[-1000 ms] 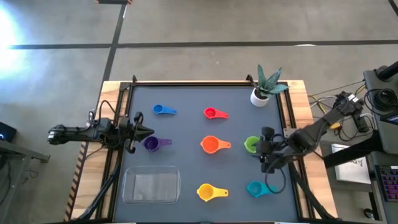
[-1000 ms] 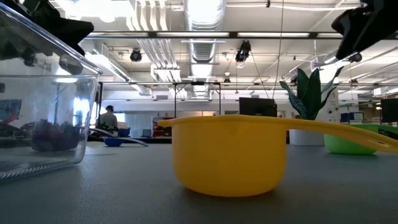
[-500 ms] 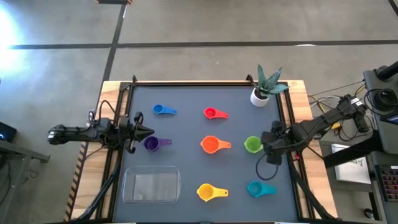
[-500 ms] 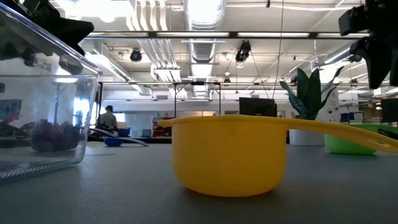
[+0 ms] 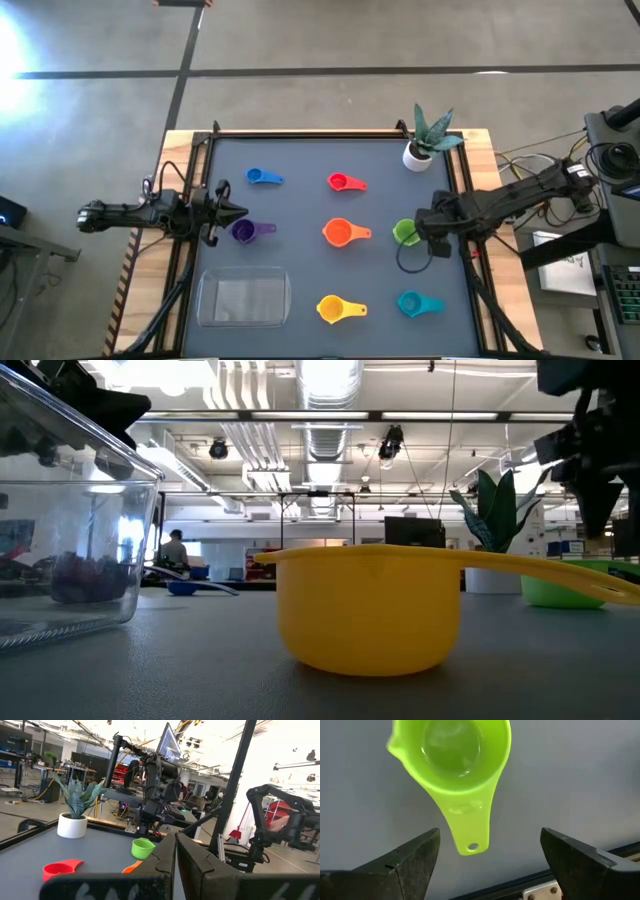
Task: Nest measuring cups in basket
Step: Stack the green measuring cup on top of the orange measuring cup
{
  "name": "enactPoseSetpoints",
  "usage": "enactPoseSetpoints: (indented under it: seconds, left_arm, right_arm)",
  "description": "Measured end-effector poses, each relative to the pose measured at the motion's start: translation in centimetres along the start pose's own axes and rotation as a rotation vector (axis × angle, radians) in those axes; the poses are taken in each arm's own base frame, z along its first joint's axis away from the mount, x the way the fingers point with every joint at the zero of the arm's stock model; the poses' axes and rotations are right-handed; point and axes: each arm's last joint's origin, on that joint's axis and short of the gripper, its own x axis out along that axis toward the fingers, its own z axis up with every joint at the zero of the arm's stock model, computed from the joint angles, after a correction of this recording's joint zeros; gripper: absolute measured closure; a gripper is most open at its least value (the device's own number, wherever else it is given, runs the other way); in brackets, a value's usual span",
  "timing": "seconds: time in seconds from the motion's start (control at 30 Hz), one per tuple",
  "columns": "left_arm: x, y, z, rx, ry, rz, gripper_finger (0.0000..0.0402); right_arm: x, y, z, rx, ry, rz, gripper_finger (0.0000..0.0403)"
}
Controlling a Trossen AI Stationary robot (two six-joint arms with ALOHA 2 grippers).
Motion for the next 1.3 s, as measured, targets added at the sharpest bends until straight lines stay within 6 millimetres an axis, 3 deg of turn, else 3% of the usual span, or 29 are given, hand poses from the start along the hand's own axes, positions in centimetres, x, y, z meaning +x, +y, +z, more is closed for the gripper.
enactPoseSetpoints:
  seconds: [0.3,0.77,0.97,1.13,1.3]
  left_arm:
    - [0.0,0.0,0.0,0.0,0.0,0.0,0.0402]
    - [0.0,0.0,0.0,0.0,0.0,0.0,0.0402]
    - [0.0,0.0,0.0,0.0,0.0,0.0,0.0402]
    - [0.0,0.0,0.0,0.0,0.0,0.0,0.0402]
    - [0.0,0.0,0.0,0.0,0.0,0.0,0.0402]
  right_arm:
    - [0.5,-0.2,0.8,0.033,0.012,0.039,0.0069]
    - [4.9,0.1,3.8,0.033,0.185,0.011,0.0069]
    - [5.6,0.5,4.4,-0.035,0.183,0.068,0.0076]
    - [5.0,0.4,4.2,-0.04,0.148,0.08,0.011]
    - [3.5,0.2,4.3,-0.033,0.065,0.094,0.018]
